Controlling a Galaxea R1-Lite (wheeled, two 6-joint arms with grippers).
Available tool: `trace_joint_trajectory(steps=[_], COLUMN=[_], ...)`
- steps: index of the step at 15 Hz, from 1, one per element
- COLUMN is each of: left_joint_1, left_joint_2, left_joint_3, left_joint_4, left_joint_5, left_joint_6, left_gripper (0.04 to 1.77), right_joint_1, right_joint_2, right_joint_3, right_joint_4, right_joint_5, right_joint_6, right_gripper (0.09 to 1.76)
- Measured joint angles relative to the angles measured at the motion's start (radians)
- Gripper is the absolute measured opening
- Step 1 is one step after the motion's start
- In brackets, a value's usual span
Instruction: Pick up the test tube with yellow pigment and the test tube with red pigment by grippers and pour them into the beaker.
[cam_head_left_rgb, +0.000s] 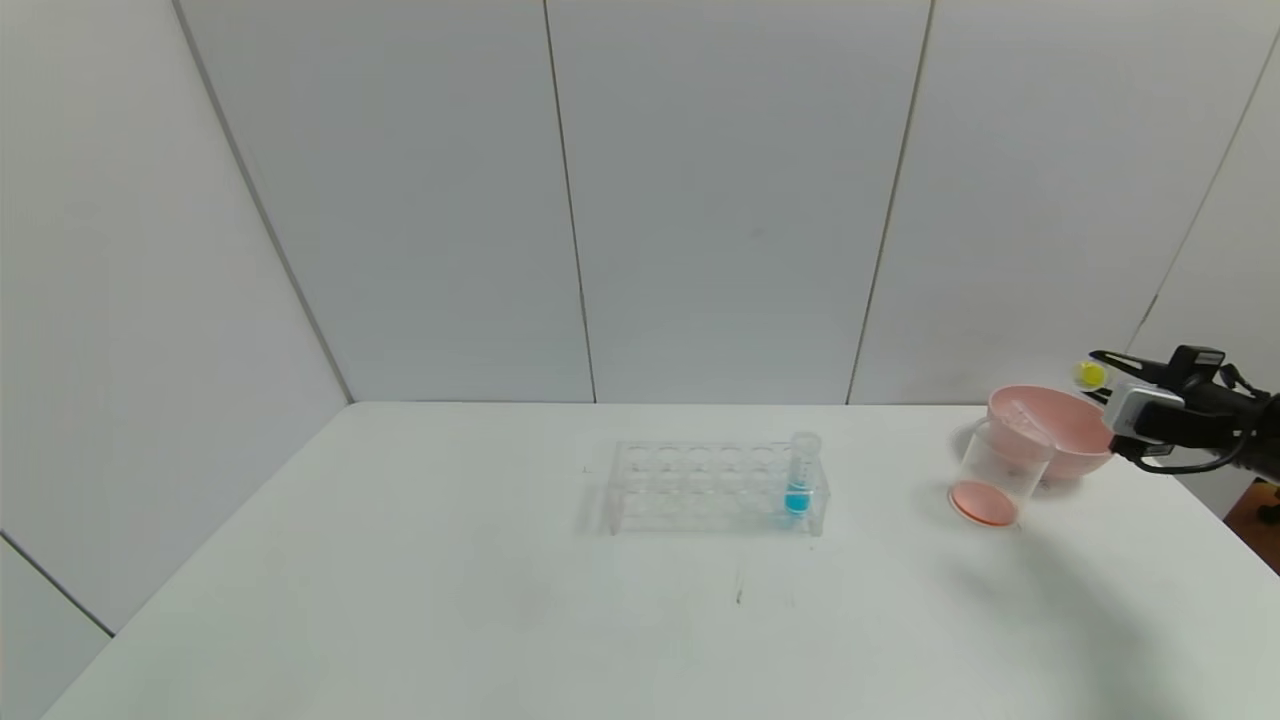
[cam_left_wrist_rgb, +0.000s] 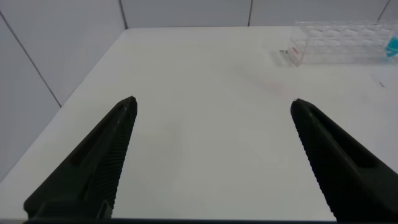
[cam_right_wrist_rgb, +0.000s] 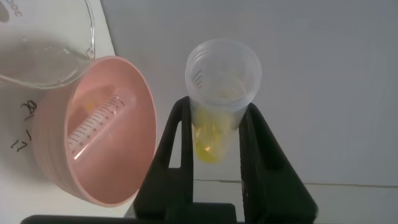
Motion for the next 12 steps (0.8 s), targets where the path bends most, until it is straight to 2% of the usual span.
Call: trace_joint_trajectory(steps=[2,12], left_joint_1=[0.000,0.000], left_joint_2=[0.000,0.000], left_joint_3=[0.000,0.000], left_joint_4=[0.000,0.000], left_joint_5=[0.000,0.000], left_joint_6=[0.000,0.000], left_gripper=[1.76,1.76], right_joint_1=[0.001,0.033], right_joint_2=[0.002,0.002], right_joint_3=[0.000,0.017], right_joint_4=[0.017,-0.034], right_joint_5=[-0.011,-0.013], right_joint_6=[-0.069,-0.145], right_gripper=[0.49,0.49])
